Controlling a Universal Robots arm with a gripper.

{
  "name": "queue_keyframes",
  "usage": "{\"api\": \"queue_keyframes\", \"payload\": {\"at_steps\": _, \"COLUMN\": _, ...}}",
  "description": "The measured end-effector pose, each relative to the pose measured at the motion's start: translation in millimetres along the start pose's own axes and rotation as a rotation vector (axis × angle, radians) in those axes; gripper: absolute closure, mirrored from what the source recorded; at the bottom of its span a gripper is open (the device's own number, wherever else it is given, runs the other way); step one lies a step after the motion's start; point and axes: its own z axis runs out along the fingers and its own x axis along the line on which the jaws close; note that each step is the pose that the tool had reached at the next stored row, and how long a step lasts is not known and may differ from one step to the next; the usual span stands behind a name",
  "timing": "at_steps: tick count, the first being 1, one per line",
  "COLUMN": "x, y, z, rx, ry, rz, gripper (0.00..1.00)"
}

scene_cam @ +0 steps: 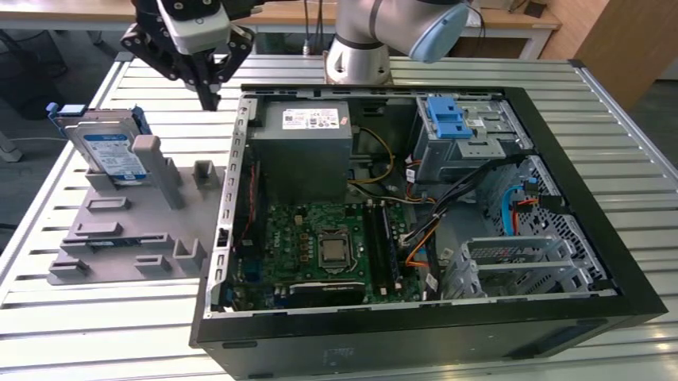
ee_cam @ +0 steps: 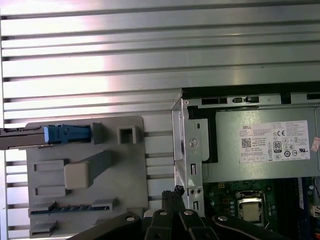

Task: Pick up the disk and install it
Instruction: 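Reach for the disk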

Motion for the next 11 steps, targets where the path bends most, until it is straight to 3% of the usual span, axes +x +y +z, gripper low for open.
{"api": "queue_keyframes", "payload": {"at_steps": 11, "x": 5.1, "y": -0.4, "z": 0.4, "rx": -0.0001, "ry": -0.0001, "rz": 0.000, "gripper": 0.89}}
